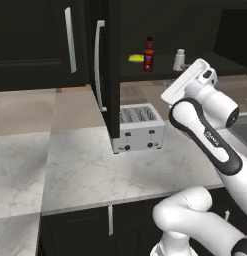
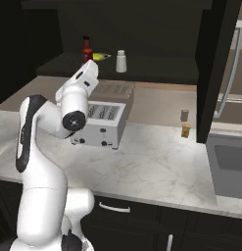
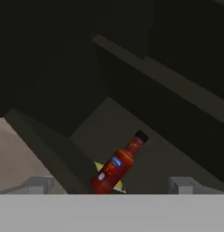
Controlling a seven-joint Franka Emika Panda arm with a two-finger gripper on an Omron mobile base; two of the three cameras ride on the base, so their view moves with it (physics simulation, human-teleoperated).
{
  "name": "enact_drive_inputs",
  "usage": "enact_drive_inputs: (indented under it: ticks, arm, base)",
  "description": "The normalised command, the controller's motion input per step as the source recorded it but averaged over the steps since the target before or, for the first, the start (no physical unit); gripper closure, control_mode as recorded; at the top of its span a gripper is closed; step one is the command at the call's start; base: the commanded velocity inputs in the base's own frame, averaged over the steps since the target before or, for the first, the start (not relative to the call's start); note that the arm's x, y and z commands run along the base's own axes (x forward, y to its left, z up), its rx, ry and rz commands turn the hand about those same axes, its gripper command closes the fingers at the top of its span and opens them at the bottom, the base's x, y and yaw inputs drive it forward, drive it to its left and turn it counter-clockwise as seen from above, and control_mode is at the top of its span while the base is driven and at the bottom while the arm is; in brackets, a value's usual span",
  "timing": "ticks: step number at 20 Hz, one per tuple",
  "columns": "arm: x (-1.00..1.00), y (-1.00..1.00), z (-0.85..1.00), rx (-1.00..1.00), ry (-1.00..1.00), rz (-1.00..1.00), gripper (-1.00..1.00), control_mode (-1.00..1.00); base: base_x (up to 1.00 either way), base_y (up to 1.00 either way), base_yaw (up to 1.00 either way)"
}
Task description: Pick the condiment bottle and shaker from the counter and place them in the cabinet.
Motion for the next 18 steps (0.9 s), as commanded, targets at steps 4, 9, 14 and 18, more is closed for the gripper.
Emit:
enact_drive_inputs:
  ticks: [4,9,14,18]
  arm:
    - [-0.95,-0.1,-0.02,0.08,-0.02,0.03,-1.0,-1.0]
    - [-0.87,-0.07,-0.16,0.08,0.0,0.03,-1.0,-1.0]
    - [-0.68,-0.05,-0.37,0.09,0.0,0.03,-1.0,-1.0]
    - [-0.4,-0.01,-0.6,0.08,0.09,0.01,-1.0,-1.0]
  base:
    - [0.0,0.0,0.0]
    - [0.0,0.0,0.0]
    - [0.0,0.0,0.0]
    - [0.0,0.0,0.0]
